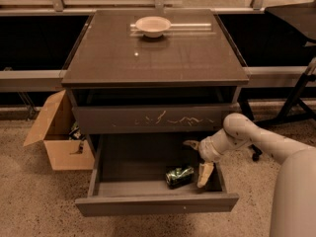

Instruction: Pick green can from middle drawer and place on counter

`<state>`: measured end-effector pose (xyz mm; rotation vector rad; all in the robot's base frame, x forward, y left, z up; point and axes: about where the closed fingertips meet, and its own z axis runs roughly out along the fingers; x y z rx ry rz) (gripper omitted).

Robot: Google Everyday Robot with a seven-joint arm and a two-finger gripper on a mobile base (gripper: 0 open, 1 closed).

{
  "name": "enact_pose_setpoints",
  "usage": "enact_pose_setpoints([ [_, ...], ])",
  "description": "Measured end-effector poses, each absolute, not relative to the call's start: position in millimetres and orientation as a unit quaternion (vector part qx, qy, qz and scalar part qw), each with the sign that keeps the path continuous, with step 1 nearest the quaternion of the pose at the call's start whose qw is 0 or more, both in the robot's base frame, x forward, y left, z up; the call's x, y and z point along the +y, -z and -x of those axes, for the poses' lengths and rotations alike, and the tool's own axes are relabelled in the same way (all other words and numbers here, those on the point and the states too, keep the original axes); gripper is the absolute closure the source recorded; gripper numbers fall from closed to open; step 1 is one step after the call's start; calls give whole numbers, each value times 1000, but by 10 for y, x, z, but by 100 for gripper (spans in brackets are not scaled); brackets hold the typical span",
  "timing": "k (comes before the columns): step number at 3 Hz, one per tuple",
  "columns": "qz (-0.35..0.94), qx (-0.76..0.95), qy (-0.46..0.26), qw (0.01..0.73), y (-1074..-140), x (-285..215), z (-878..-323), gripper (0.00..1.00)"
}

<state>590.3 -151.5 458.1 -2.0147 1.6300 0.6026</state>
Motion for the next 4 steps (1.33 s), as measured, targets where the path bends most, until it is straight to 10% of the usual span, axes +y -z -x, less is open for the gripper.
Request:
enact_pose_setpoints([
  [3,731,612,-187,239,-4068,-1362,-6138,0],
  [4,725,620,-178,240,-3925,-1292,-6150,16],
])
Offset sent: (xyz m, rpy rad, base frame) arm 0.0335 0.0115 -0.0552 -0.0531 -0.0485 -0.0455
